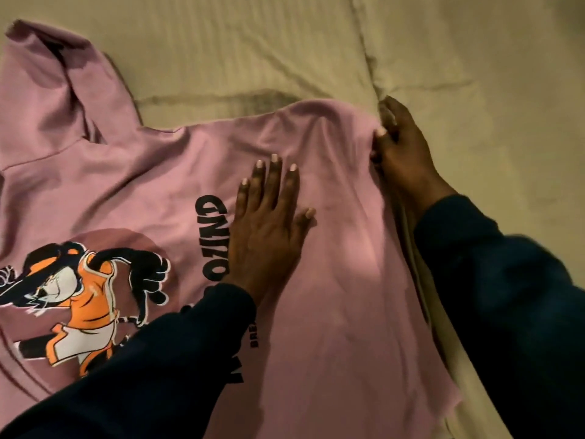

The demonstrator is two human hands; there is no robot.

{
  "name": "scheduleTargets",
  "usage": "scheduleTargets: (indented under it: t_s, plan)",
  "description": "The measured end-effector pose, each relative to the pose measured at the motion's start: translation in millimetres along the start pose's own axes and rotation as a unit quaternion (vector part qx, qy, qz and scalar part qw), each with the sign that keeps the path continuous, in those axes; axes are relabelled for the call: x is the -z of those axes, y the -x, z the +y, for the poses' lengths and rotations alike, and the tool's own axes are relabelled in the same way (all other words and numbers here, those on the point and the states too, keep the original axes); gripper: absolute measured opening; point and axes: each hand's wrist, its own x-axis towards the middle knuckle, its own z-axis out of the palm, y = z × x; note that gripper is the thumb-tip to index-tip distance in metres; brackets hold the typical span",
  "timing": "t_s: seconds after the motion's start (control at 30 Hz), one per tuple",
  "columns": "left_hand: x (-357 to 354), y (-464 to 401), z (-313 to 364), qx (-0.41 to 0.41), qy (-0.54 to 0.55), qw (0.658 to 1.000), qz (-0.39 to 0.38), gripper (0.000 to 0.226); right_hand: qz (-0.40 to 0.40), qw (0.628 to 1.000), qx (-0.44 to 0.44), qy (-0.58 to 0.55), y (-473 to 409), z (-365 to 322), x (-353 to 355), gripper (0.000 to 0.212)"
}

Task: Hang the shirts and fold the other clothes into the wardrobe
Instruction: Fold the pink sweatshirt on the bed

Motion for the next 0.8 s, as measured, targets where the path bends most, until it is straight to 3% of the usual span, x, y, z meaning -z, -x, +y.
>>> scheduleTargets:
  t_s: [0.07, 0.13, 0.27, 0.37, 0.47, 0.57, 0.7, 0.8]
  plan:
    - [-1.7, -1.3, -0.5, 0.0, -0.028, 1.0, -0.001, 0.07, -0.044, 0.992, 0.041, 0.112, -22.2, -6.5, -0.9, 0.035]
    - [-3.1, -2.0, -1.3, -0.004, -0.04, 0.999, 0.005, 0.074, -0.068, 0.989, 0.03, 0.128, -34.7, -11.9, 0.5, 0.01]
    - [-3.8, -1.9, -4.1, -0.004, -0.044, 0.999, 0.015, 0.078, -0.088, 0.996, 0.011, 0.024, -39.9, -14.8, 14.4, 0.021]
    - [-3.9, -1.3, -2.6, -0.02, -0.043, 0.999, 0.013, 0.075, 0.013, 0.998, 0.005, 0.064, -49.2, -15.4, 35.2, 0.025]
    - [-3.6, -3.8, -0.7, -0.025, -0.048, 0.999, -0.001, 0.076, 0.147, 0.981, 0.026, 0.122, -45.8, -16.4, 29.2, 0.008]
    - [1.2, -1.3, 7.1, 0.012, -0.034, 0.999, 0.001, 0.079, 0.163, 0.956, 0.096, 0.224, 2.4, -14.0, -1.7, 0.032]
    - [-0.5, 39.5, 32.2, 0.037, 0.032, 0.999, 0.005, 0.071, 0.182, 0.952, 0.125, 0.21, 121.1, 27.0, -30.6, 0.041]
    - [-16.1, 61.4, 35.6, 0.011, 0.0, 1.0, -0.027, 0.069, 0.076, 0.938, 0.117, 0.316, 183.2, 65.3, -44.5, 0.058]
